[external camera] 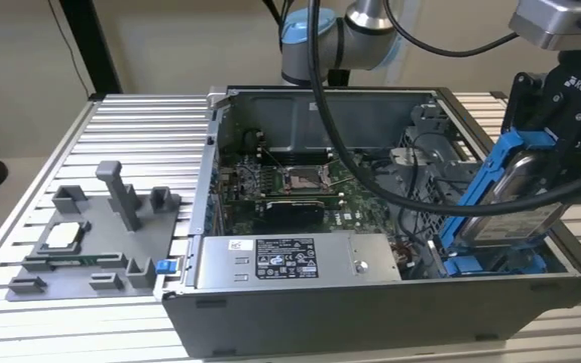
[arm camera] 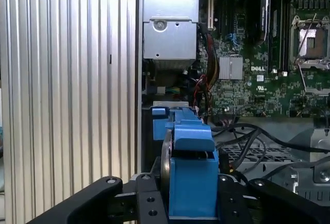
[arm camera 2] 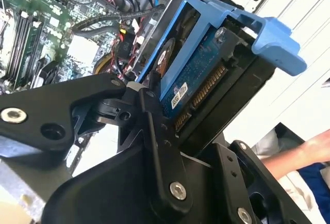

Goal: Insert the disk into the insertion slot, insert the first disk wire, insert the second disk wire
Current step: 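Insert the disk into the insertion slot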

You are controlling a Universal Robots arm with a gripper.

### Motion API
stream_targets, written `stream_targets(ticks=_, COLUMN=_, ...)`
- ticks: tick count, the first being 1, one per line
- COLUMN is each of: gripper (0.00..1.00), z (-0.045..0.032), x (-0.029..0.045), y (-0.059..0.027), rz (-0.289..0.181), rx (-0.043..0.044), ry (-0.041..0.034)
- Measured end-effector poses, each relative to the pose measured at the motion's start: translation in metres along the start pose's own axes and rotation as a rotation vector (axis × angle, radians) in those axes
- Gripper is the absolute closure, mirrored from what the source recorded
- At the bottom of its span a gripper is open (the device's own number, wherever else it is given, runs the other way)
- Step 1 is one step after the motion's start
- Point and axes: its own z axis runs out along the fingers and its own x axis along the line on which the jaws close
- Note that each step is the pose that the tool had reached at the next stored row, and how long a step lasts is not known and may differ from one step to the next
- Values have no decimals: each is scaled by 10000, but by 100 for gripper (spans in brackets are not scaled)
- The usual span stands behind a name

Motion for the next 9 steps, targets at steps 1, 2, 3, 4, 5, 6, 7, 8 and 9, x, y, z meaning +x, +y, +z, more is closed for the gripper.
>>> stream_targets(ticks=1, gripper=100, z=17, x=-1, y=-4, rz=0, rx=0, ry=-11)
stream_targets(ticks=2, gripper=100, z=34, x=-2, y=-6, rz=0, rx=-1, ry=-22)
stream_targets(ticks=3, gripper=100, z=51, x=-3, y=-8, rz=0, rx=-1, ry=-33)
stream_targets(ticks=4, gripper=100, z=68, x=-3, y=-9, rz=0, rx=-1, ry=-48)
stream_targets(ticks=5, gripper=100, z=86, x=-3, y=-12, rz=-1, rx=-1, ry=-65)
stream_targets(ticks=6, gripper=100, z=103, x=-3, y=-13, rz=-2, rx=-1, ry=-85)
stream_targets(ticks=7, gripper=100, z=119, x=-3, y=-14, rz=-3, rx=-2, ry=-105)
stream_targets(ticks=8, gripper=100, z=136, x=-2, y=-15, rz=-4, rx=-2, ry=-126)
stream_targets(ticks=9, gripper=100, z=153, x=-2, y=-16, rz=-5, rx=-3, ry=-144)
